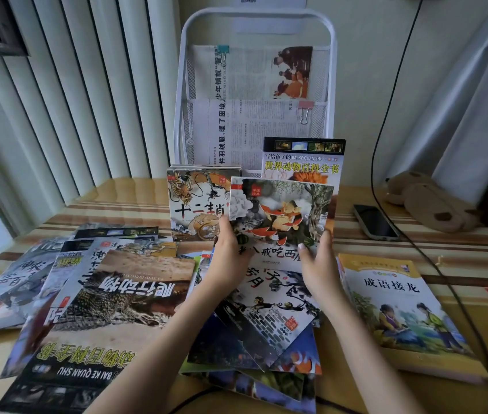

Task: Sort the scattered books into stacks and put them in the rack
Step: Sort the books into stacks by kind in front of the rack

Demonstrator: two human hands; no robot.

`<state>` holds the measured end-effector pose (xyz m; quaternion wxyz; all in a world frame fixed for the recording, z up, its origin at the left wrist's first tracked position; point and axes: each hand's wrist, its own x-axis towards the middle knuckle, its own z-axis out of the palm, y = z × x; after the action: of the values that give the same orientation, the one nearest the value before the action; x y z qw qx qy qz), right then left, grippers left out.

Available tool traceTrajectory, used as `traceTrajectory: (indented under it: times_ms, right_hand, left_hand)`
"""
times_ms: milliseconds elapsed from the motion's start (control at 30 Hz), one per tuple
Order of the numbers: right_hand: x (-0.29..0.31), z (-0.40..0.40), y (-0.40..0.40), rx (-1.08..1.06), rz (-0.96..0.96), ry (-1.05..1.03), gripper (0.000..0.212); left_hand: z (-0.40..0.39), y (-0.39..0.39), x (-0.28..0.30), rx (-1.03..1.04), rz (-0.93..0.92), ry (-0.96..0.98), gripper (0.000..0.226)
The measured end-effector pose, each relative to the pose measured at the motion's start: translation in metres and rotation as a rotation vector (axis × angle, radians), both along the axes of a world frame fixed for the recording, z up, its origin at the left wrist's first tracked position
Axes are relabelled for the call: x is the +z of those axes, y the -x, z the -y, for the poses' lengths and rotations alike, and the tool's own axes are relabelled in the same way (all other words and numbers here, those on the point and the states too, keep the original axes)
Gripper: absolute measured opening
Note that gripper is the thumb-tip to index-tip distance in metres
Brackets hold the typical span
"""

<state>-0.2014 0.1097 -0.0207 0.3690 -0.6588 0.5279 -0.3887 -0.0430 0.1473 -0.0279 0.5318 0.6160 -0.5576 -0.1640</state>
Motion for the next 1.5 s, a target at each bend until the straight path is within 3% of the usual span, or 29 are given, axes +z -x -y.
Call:
traceTrajectory:
  times_ms: [267, 467, 533, 600, 733, 933, 1100, 1233, 1300, 1367, 1433, 1500]
  right_hand:
    - [0.011, 0.008, -0.021, 0.04, -0.043, 0.082, 0.065]
    - [0.028, 0.051, -0.097, 0.061, -0.183, 0.344, 0.048]
    - [0.028, 0.062, -0.123, 0.07, -0.251, 0.351, 0.042]
    - [0.015, 0.071, -0.143, 0.077, -0.367, 0.32, 0.034]
    - [-0.029, 0.081, -0.161, 0.006, -0.485, 0.249, 0.034]
    - [-0.036, 0.085, -0.163, -0.101, -0.493, 0.324, 0.056]
    - [-0.026, 0.076, -0.164, -0.173, -0.516, 0.454, 0.041]
    - [-0.012, 0.064, -0.155, -0.144, -0.417, 0.575, 0.022]
    - [-0.005, 0.057, -0.137, -0.127, -0.405, 0.587, 0.021]
    - [-0.003, 0.049, -0.111, -0.133, -0.47, 0.54, 0.023]
    - [-0.004, 0.039, -0.079, -0.114, -0.519, 0.395, 0.028]
    - [-0.003, 0.027, -0.047, -0.086, -0.502, 0.169, 0.03]
  left_hand:
    - [0.001, -0.016, 0.007, 0.077, -0.013, 0.062, 0.046]
    - [0.023, -0.082, 0.023, 0.349, 0.12, 0.212, 0.054]
    - [0.036, -0.104, 0.013, 0.424, 0.163, 0.164, 0.061]
    - [0.047, -0.123, -0.009, 0.493, 0.219, -0.021, 0.071]
    - [0.055, -0.131, -0.05, 0.39, 0.195, -0.278, 0.084]
    - [0.061, -0.131, -0.053, 0.438, 0.163, -0.26, 0.084]
    - [0.056, -0.124, -0.05, 0.477, 0.197, -0.206, 0.092]
    - [0.054, -0.115, -0.045, 0.668, 0.494, -0.194, 0.101]
    - [0.046, -0.108, -0.037, 0.688, 0.567, -0.174, 0.094]
    - [0.032, -0.096, -0.025, 0.579, 0.533, -0.193, 0.066]
    - [0.009, -0.084, -0.013, 0.446, 0.442, -0.213, 0.029]
    - [-0.02, -0.073, -0.005, 0.369, 0.352, -0.222, 0.024]
